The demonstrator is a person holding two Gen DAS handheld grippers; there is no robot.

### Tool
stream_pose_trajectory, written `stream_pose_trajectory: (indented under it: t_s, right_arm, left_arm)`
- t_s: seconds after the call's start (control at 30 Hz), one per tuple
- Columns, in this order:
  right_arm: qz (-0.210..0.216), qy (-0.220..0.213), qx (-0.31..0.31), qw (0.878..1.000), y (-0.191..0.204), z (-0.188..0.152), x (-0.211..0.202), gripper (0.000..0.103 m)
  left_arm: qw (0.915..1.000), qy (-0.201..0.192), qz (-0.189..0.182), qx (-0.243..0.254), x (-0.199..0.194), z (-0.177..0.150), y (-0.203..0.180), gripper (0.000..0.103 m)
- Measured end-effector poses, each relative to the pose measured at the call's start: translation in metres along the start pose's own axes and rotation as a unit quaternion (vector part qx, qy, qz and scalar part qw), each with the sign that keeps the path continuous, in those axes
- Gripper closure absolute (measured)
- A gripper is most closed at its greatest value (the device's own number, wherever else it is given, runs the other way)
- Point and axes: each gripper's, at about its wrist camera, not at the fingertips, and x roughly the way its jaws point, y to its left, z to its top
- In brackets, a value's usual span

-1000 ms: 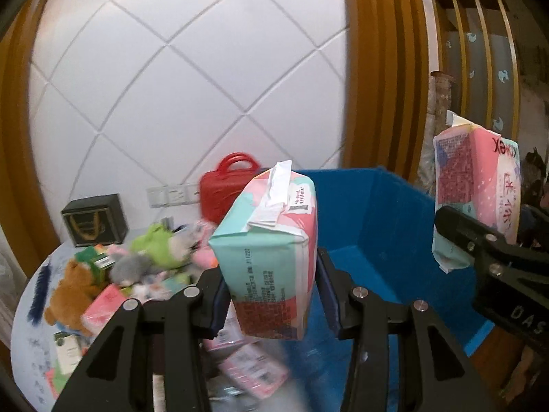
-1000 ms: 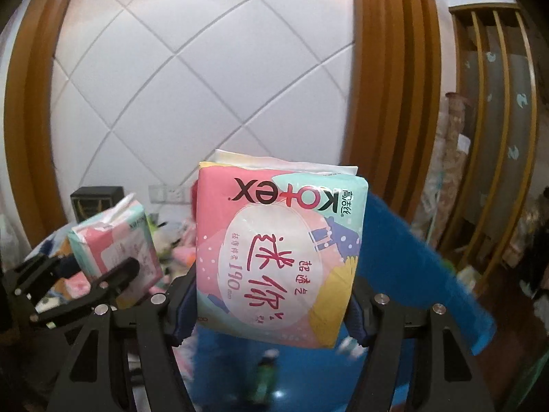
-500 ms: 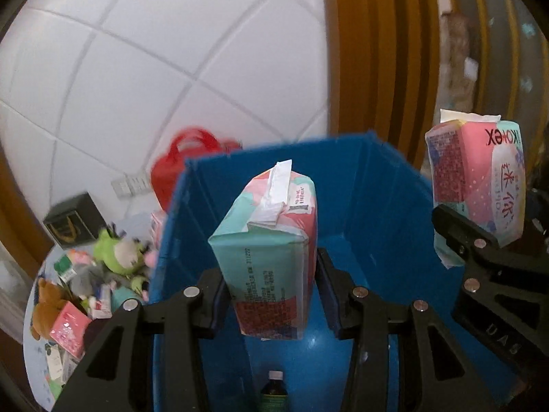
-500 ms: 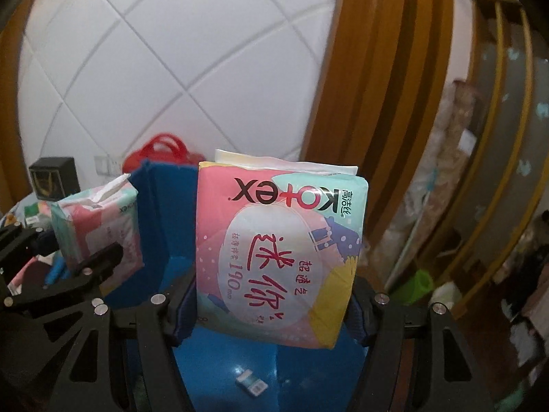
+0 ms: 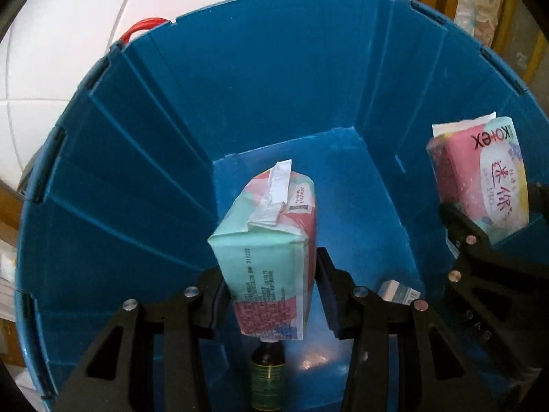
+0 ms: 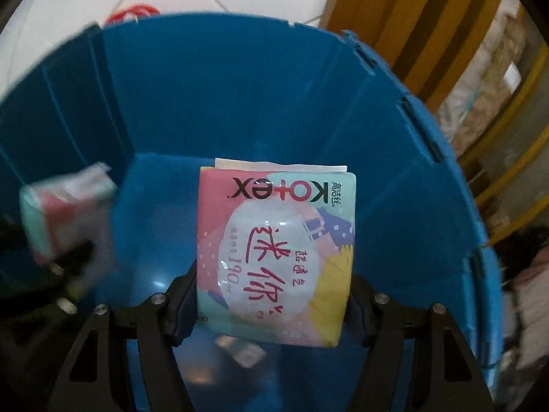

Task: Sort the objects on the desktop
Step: 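Lift both pad packs and carry them over the blue crate, then open both grippers to drop the pad packs into the crate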

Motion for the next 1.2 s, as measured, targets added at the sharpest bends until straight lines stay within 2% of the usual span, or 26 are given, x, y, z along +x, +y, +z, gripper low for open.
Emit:
stream_pose_trajectory:
  t_s: [0.1, 0.3, 0.37, 0.43, 0.5, 0.6, 0.67, 0.73, 0.8, 1.2]
  right_arm:
    - [0.013, 0.011, -0.003, 1.0, 0.002, -0.003, 0.004, 0.035]
    - [-0.009, 0.038, -0.046, 0.998, 0.012, -0.012, 0.017, 0.035]
    - [-0.008, 0.038, -0.047, 0.998, 0.012, -0.014, 0.017, 0.035]
    - [-0.007, 0.034, -0.045, 0.998, 0.01, -0.016, 0.015, 0.035]
    - [-0.008, 0.029, -0.046, 0.998, 0.01, -0.018, 0.013, 0.033]
    - [-0.007, 0.024, -0.054, 0.998, 0.014, -0.02, 0.012, 0.027]
    - [-0.02, 0.022, -0.061, 0.998, 0.023, -0.017, 0.012, 0.01]
    - [-0.027, 0.023, -0.064, 0.997, 0.025, -0.012, 0.014, 0.001]
    - [-0.015, 0.023, -0.061, 0.998, 0.023, -0.012, 0.014, 0.001]
    - [0.002, 0.029, -0.07, 0.997, 0.02, -0.002, 0.013, 0.001]
  left_arm:
    - [0.9999, 0.006, -0.014, -0.009, 0.0, -0.003, 0.001, 0.059]
    - [0.9994, 0.032, -0.007, -0.015, 0.008, -0.009, 0.0, 0.056]
    - [0.9992, 0.037, -0.006, -0.016, 0.009, -0.01, 0.0, 0.052]
    - [0.9993, 0.035, 0.001, -0.015, 0.008, -0.012, -0.002, 0.036]
    - [0.9995, 0.029, 0.005, -0.013, 0.005, -0.013, -0.004, 0.031]
    - [0.9995, 0.025, 0.015, -0.014, 0.001, -0.017, -0.007, 0.03]
    - [0.9992, 0.029, 0.017, -0.022, 0.002, -0.016, -0.005, 0.03]
    - [0.9989, 0.034, 0.006, -0.032, 0.003, -0.014, -0.002, 0.03]
    - [0.9989, 0.033, 0.005, -0.032, 0.006, -0.009, 0.007, 0.03]
    - [0.9993, 0.025, 0.017, -0.021, 0.003, -0.003, 0.004, 0.03]
